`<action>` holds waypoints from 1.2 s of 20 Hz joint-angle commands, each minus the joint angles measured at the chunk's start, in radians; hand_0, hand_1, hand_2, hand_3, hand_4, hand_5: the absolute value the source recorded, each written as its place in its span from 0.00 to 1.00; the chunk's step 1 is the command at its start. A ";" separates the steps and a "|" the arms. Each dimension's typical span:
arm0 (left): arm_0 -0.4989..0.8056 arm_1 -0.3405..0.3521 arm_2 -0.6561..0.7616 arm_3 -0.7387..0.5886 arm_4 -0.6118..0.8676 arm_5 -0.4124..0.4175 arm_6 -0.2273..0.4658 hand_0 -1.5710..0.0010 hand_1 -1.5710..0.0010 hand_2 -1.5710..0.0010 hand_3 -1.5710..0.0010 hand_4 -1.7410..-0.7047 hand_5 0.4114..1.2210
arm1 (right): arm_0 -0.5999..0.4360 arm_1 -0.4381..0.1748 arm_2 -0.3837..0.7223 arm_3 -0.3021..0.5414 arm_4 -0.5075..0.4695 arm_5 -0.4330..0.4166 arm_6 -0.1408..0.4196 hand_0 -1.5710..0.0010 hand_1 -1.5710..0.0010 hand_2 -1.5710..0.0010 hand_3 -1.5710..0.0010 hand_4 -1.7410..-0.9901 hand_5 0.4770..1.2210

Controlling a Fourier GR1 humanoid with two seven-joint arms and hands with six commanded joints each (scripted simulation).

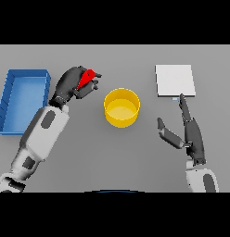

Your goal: Pick up the red beaker and tilt it to pour out 1 green nut into yellow bowl. Pick up the yellow bowl and place it on the metallic measuring scale.

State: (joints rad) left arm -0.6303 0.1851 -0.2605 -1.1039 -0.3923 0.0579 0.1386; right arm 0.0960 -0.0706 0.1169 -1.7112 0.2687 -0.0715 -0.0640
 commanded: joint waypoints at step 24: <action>-0.452 0.118 -0.671 0.231 -0.605 -0.313 -0.068 0.00 0.00 0.00 0.04 0.01 1.00 | 0.004 0.054 -0.007 0.023 -0.050 -0.002 -0.010 1.00 1.00 1.00 1.00 0.60 0.22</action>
State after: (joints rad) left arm -1.0822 0.3024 -0.9319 -0.8735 -0.9957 -0.2553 0.0709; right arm 0.0998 -0.0168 0.1094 -1.6884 0.2181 -0.0743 -0.0727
